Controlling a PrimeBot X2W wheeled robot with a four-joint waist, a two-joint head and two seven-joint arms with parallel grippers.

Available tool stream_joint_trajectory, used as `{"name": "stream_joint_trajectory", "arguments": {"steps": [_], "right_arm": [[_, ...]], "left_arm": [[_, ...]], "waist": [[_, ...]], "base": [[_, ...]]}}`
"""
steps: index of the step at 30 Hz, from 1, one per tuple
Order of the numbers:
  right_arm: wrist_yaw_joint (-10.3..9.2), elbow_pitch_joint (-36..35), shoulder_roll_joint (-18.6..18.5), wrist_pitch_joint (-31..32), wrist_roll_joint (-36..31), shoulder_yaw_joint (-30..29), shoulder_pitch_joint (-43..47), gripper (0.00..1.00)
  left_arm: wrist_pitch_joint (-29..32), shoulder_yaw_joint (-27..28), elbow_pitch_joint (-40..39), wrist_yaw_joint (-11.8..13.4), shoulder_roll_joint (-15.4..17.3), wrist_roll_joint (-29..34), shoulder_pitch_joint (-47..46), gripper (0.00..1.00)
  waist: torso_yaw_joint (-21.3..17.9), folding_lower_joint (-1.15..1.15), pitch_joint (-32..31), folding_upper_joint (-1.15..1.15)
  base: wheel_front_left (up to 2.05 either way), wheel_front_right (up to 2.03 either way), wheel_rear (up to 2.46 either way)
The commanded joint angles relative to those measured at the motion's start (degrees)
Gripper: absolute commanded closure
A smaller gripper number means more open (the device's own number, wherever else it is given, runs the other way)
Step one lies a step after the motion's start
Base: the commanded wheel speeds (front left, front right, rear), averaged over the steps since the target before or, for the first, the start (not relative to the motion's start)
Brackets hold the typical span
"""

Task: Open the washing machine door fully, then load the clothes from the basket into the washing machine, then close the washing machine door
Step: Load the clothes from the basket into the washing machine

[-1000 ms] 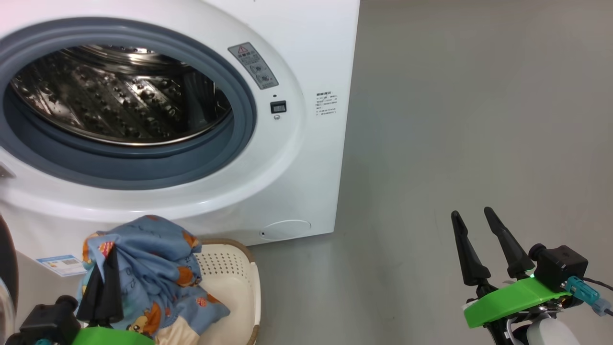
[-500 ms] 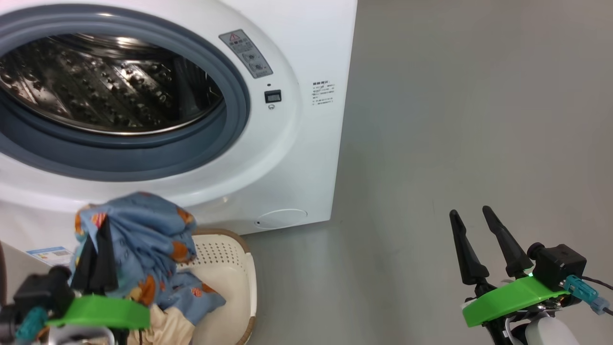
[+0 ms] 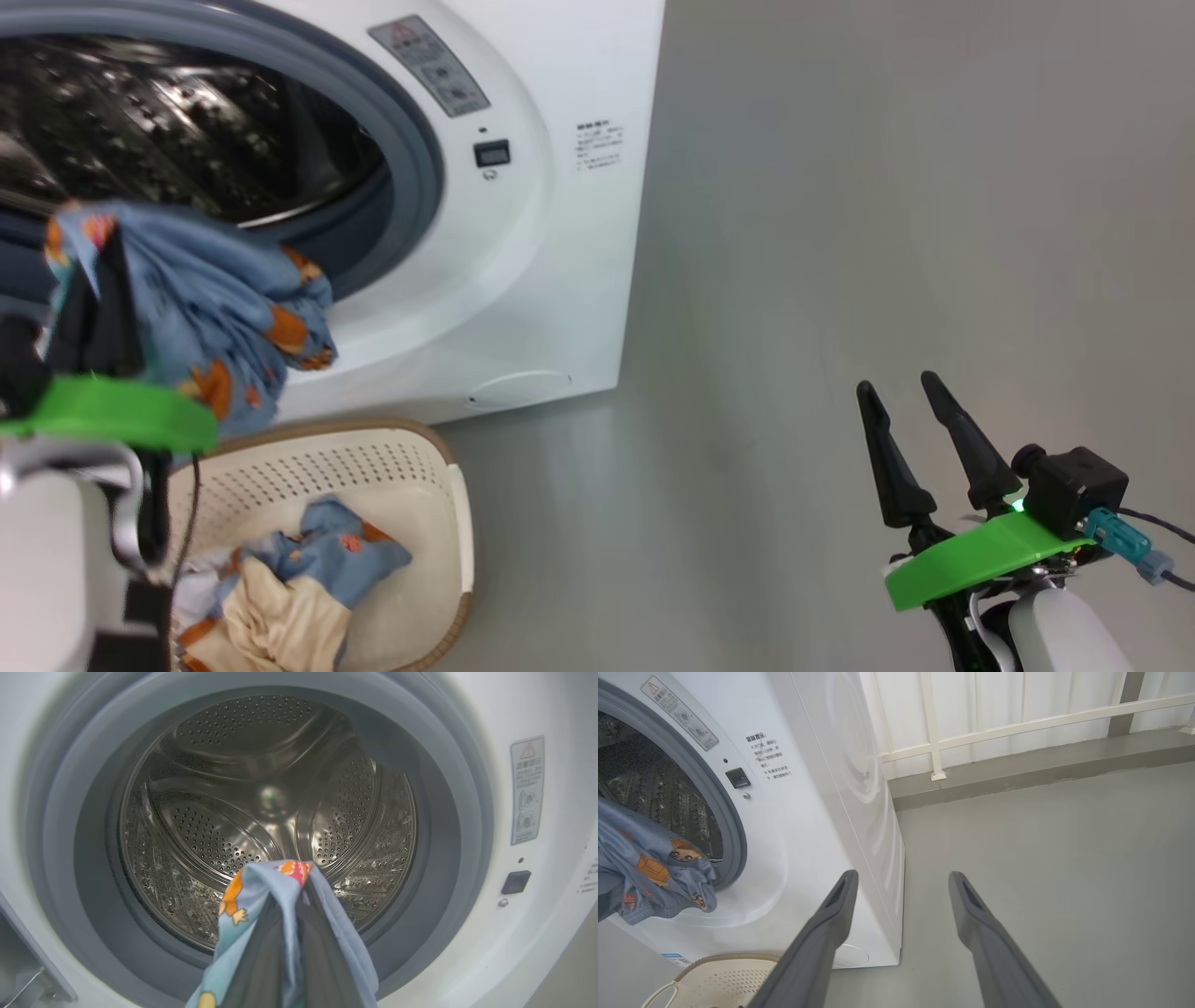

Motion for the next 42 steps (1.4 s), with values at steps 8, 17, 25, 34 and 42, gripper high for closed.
{"name": "stream_joint_trajectory", "arguments": {"steps": [8, 17, 25, 34, 42], "right_arm": [[0.09, -1.95, 0.3, -0.68, 0.39, 1.51, -3.0, 0.0], [0.09, -2.97, 1.17, -0.69, 0.77, 1.74, -5.59, 0.0], [0.09, -3.25, 1.94, -0.69, 1.13, 1.86, -7.12, 0.0], [0.09, -3.47, 2.69, -0.69, 1.45, 2.45, -8.25, 0.0], [0.09, -3.29, 3.06, -0.69, 2.02, 3.3, -9.55, 0.0]], "left_arm": [[0.14, 0.07, 7.34, -0.18, 5.35, -0.32, -14.01, 1.0], [0.45, -0.66, 16.69, -0.17, 7.77, -0.71, -25.57, 1.0], [0.05, -1.85, 21.65, -0.19, 8.55, -0.66, -31.7, 1.0], [-0.3, -4.2, 24.52, 1.47, 10.22, 1.92, -40.79, 1.0], [-0.35, -5.19, 11.46, 4.86, 11.58, 5.91, -43.76, 1.0]], "waist": [[-3.3, 0.0, 7.88, 0.0], [-5.35, 0.0, 16.04, 0.0], [-5.74, 0.0, 20.98, 0.0], [-5.74, 0.0, 25.33, 0.0], [-6.64, 0.0, 27.12, 0.0]], "base": [[0.0, 0.0, 0.0], [0.0, 0.0, 0.0], [0.0, 0.0, 0.0], [0.0, 0.0, 0.0], [0.0, 0.0, 0.0]]}}
